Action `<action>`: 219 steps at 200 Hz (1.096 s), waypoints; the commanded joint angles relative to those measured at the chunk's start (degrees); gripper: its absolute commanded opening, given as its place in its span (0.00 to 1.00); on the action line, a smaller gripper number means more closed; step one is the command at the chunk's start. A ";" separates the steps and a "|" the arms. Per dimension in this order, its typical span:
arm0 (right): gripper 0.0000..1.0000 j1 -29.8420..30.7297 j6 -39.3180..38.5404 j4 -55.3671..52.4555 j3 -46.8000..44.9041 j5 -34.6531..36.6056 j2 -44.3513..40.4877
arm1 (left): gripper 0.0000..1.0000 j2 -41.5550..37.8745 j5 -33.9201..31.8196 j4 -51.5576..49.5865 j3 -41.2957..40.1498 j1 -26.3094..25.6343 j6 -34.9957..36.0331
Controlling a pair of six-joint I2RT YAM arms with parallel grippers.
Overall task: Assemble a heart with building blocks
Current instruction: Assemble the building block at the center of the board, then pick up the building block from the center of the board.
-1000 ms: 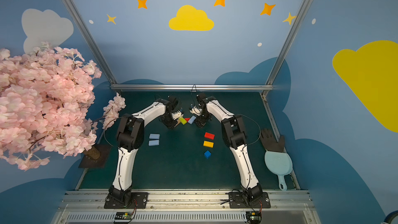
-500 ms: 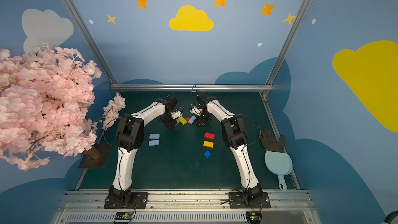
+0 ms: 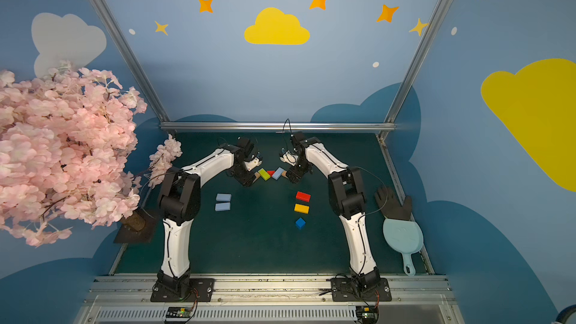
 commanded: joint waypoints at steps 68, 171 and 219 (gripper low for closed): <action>0.45 -2.99 0.14 4.20 -19.79 -2.57 -18.50 | 0.74 -15.40 6.02 -4.29 -11.05 4.98 -43.10; 0.57 -0.79 -0.27 6.08 -22.26 1.47 -12.09 | 0.69 -14.59 7.46 0.06 -22.41 10.23 -63.39; 0.57 -0.78 -1.24 5.75 -21.20 2.43 -10.71 | 0.66 -12.60 8.90 2.37 -22.83 10.78 -68.96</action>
